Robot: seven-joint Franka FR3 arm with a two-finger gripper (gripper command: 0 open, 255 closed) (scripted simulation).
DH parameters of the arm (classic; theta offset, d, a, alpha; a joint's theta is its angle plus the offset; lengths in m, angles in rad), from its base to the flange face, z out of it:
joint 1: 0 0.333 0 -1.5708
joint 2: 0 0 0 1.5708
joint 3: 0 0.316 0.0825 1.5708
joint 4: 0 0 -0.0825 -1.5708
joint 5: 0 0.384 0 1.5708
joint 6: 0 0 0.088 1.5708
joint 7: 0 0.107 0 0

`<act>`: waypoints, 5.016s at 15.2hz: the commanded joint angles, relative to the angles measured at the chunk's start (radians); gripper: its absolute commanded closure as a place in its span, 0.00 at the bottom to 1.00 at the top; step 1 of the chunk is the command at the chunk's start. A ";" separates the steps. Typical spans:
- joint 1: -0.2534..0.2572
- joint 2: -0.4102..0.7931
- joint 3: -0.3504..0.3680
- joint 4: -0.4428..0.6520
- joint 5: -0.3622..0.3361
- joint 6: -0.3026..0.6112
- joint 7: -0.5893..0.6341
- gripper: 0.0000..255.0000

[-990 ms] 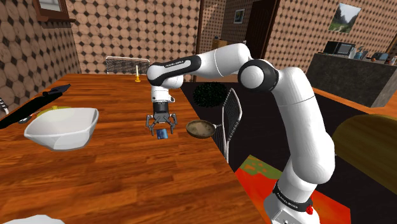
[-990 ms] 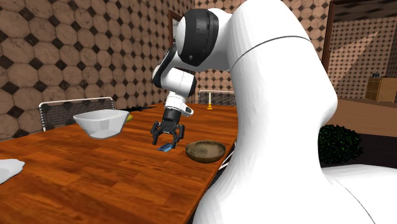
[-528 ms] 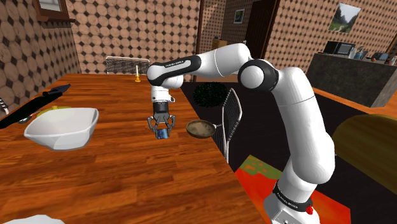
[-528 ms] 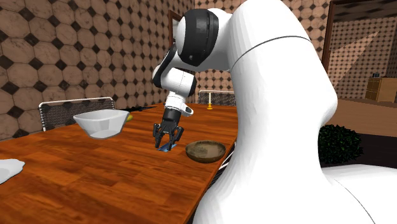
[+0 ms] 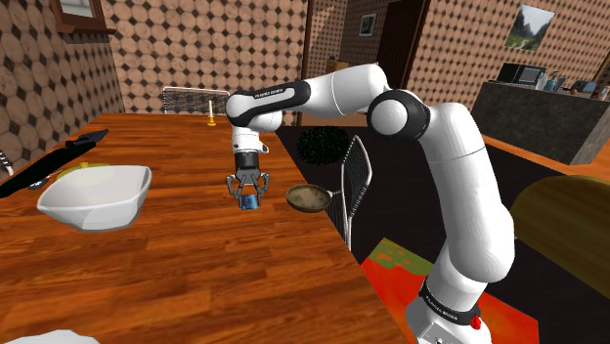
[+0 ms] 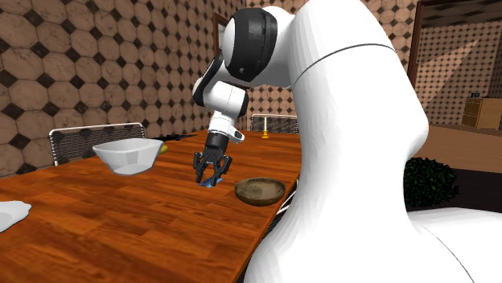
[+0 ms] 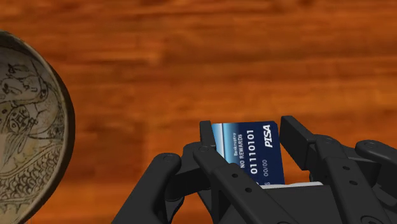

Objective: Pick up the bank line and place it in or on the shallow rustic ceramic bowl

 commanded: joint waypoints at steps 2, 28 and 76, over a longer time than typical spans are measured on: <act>-0.002 -0.014 0.001 0.019 0.002 -0.032 0.009 1.00; -0.115 -0.381 -0.036 -0.266 0.005 -0.153 -0.101 1.00; -0.185 -0.454 -0.093 -0.455 -0.044 -0.074 -0.251 0.00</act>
